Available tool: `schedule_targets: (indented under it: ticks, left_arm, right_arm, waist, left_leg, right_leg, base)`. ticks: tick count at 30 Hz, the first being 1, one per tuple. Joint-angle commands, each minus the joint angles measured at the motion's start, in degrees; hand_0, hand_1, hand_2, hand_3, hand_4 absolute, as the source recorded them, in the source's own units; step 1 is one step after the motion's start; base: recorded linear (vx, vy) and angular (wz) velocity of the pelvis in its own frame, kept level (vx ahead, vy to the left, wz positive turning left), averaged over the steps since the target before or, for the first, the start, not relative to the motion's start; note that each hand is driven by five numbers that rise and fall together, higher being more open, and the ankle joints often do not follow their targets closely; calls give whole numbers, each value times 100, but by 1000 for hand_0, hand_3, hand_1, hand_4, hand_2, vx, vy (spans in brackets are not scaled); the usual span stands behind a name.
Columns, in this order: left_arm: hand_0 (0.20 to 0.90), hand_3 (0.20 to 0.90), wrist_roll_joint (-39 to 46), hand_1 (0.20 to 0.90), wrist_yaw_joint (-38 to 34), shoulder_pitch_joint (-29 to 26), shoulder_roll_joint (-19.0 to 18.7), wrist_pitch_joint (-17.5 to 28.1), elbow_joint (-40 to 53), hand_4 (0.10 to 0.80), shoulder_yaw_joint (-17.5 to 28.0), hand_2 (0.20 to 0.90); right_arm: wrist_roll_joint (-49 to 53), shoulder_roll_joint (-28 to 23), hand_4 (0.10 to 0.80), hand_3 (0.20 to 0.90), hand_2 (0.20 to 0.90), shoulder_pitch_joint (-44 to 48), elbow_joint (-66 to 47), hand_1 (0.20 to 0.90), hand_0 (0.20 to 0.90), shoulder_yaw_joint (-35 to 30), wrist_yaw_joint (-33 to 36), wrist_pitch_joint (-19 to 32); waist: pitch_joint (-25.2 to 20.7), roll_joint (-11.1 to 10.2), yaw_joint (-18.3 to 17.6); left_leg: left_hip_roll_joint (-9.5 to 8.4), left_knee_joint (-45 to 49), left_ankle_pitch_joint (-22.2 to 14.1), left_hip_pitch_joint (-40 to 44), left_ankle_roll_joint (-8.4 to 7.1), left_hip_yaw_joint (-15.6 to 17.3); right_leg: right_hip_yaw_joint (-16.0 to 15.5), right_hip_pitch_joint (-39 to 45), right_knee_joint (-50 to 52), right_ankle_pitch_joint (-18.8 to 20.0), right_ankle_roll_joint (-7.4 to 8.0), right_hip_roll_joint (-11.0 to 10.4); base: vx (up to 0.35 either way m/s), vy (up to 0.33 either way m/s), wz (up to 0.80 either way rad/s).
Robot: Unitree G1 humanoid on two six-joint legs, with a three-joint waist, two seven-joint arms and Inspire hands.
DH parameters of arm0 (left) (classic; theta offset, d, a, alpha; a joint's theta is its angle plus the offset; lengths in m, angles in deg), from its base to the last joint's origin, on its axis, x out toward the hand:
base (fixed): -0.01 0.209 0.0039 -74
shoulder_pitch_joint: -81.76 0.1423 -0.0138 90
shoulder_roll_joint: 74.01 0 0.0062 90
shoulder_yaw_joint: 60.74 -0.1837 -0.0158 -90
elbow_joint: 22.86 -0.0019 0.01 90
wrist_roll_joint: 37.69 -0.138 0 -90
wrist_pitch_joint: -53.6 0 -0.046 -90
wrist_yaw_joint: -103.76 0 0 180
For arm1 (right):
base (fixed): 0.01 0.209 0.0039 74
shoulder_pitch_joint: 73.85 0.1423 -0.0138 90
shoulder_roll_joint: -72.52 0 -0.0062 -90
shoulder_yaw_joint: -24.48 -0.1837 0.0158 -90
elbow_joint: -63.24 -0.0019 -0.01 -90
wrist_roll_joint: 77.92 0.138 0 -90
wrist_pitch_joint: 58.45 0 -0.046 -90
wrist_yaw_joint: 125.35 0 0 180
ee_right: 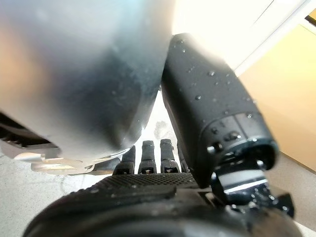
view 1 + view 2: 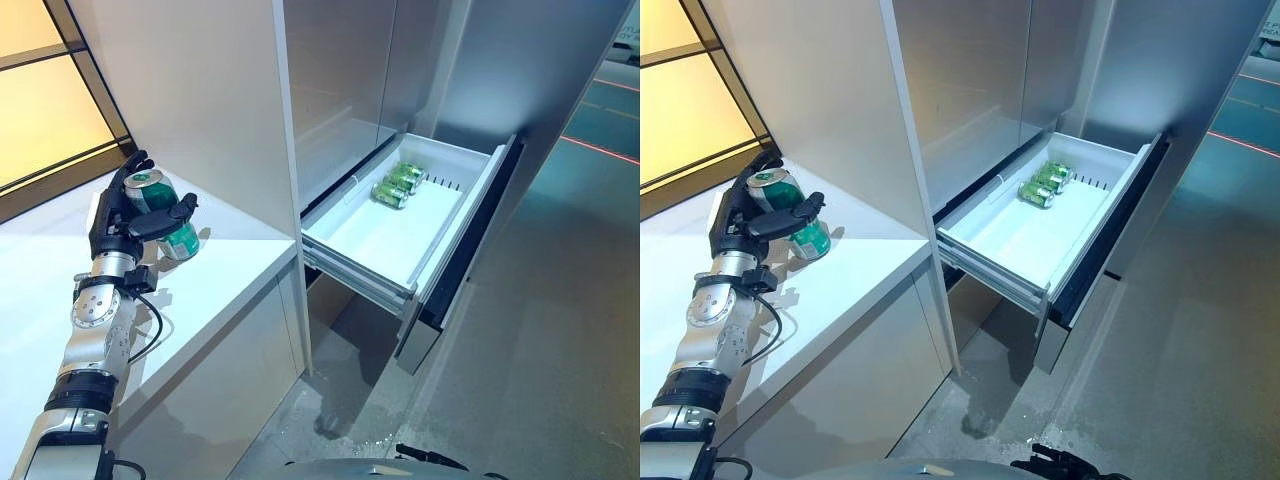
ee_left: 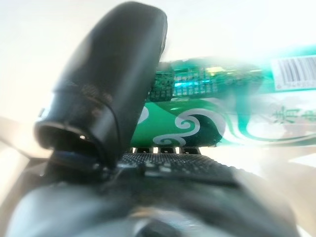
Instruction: Put drinks into fridge and close the fridge
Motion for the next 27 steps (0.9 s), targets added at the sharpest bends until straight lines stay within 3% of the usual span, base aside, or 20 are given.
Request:
schedule_targets:
  ticks: [1, 16, 27]
  left_arm:
    - [900, 900, 208, 900, 26, -706, -243, 540, 411, 800, 388, 900]
    - [900, 900, 470, 900, 9, -799, -94, 994, 643, 800, 447, 900]
    - [900, 900, 396, 900, -9, -790, -127, 960, 609, 800, 432, 900]
  right_arm:
    - [-47, -79, 800, 900, 900, -32, 81, 900, 900, 29, -117, -163]
    - [-31, -49, 800, 900, 900, -48, 114, 900, 900, 75, -97, -123]
    - [-47, -51, 800, 900, 900, -23, 202, 900, 900, 68, -114, -90]
  waist:
    - [-14, 184, 72]
    - [-35, 182, 47]
    - [-66, 206, 54]
  left_leg:
    - [-268, 128, -1095, 453, 288, 181]
    - [-265, 109, -1097, 476, 281, 185]
    - [-263, 100, -1102, 486, 272, 184]
  right_leg:
    - [-103, -685, 275, 414, 537, -198]
    - [-100, -675, 273, 401, 516, -194]
    - [-109, -656, 253, 393, 511, -190]
  base:
    - [0, 0, 0]
    - [0, 0, 0]
    - [0, 0, 0]
